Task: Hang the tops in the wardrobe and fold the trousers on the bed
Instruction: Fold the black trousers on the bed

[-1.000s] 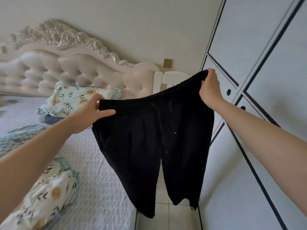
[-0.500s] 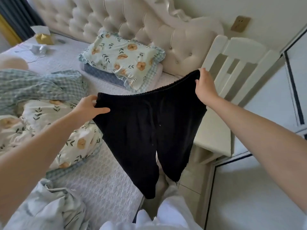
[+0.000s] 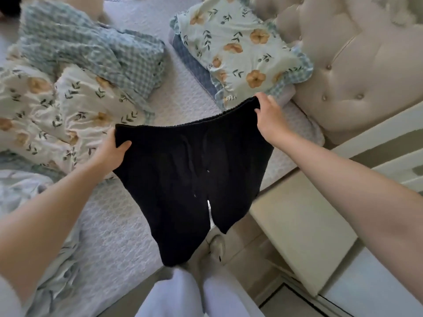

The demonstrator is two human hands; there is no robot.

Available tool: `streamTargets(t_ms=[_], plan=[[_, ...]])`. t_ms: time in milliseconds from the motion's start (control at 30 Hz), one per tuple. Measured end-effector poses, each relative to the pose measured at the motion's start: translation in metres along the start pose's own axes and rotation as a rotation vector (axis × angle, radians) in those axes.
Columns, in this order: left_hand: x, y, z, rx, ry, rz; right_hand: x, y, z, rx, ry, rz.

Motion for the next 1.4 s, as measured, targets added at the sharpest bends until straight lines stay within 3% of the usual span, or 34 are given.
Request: streamTargets(t_ms=[200,667,900,1167,1400], plan=[[-0.046,-0.005,-0.049,0.043,0.172,-0.013,0.025,-0.056,-0.096,-0.154,0.047,0.027],[-0.14,0.03,-0.214,0.134,0.44,-0.071,0.095,-0.165,-0.315,-0.206,0.118,-0.098],[-0.154,0.004,-0.319,0.127,0.557,-0.232,0.187,-0.193,-0.409,-0.282,0.205,-0.159],[-0.108,-0.078,-0.379,0.062,0.633,-0.21,0.321,-0.186,-0.454,-0.287,0.09,-0.148],[-0.08,-0.104,-0.411,-0.048,0.602,-0.348,0.406,-0.171,-0.459,-0.139,-0.163,-0.082]])
Point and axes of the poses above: each hand's wrist, its own z-axis away from the middle knuckle, its own x-axis out of the palm, y = z × x, the point moved 7 cm from there along -z, towards the middle knuckle, and after that the axes turned 13 degrees about z, right-handed, at the moved point
